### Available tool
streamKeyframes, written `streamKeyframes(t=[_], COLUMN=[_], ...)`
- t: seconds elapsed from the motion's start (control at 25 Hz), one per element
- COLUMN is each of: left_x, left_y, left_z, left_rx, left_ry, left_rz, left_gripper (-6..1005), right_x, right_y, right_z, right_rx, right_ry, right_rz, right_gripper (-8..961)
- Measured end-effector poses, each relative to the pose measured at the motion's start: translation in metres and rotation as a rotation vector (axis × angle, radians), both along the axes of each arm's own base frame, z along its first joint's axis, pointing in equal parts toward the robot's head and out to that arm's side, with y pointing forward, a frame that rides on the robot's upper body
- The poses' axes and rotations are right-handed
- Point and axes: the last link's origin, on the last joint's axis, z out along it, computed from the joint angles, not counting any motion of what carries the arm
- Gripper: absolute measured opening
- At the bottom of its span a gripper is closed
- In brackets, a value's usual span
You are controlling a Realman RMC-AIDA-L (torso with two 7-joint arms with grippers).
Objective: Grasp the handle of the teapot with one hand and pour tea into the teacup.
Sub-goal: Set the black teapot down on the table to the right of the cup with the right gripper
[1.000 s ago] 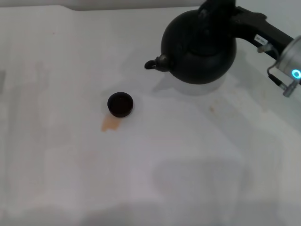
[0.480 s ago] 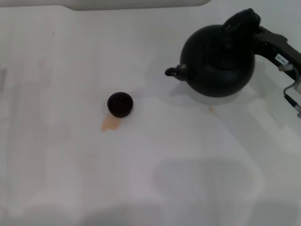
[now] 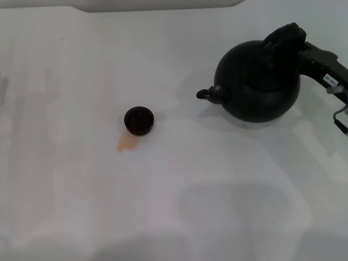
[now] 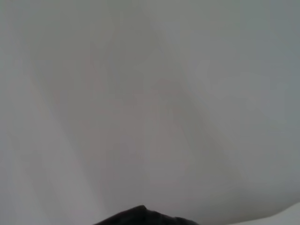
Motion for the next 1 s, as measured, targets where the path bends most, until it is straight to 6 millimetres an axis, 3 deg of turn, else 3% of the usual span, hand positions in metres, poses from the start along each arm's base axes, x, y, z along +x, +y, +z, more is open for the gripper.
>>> streamKeyframes(t=[1.0], left_x=[0.0008], left_y=[0.0019], left_z=[0.0014], left_rx=[0.003], left_ry=[0.005], left_rz=[-0.004], left_gripper=[877], right_x=[0.0085], right_y=[-0.0008], right_z=[-0.0084], right_rx=[-0.030], right_ry=[-0.059], right_rz=[-0.049], right_gripper=[275])
